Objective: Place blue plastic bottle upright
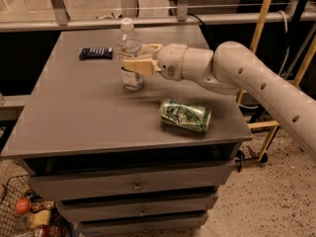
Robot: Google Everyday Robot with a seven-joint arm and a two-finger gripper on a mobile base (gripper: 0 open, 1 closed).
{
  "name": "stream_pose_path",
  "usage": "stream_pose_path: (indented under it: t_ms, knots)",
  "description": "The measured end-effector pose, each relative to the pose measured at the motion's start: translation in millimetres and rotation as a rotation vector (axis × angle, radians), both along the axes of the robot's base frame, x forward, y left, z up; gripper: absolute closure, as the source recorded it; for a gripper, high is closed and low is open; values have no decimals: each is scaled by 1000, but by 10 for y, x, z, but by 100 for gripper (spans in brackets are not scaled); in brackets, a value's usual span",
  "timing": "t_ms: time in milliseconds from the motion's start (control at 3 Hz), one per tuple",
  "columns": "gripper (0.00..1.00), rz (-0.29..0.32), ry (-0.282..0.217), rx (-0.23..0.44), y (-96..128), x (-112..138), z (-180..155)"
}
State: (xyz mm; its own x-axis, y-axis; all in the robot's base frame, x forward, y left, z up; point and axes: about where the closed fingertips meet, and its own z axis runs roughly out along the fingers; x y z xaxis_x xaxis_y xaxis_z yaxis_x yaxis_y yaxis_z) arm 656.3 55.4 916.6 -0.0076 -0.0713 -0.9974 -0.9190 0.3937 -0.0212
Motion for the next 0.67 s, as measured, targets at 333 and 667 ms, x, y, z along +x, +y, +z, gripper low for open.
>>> stream_pose_path:
  t_ms: [333, 667]
  knots:
    - [82, 6, 0, -2, 32, -12, 5]
    - [59, 10, 0, -2, 59, -20, 8]
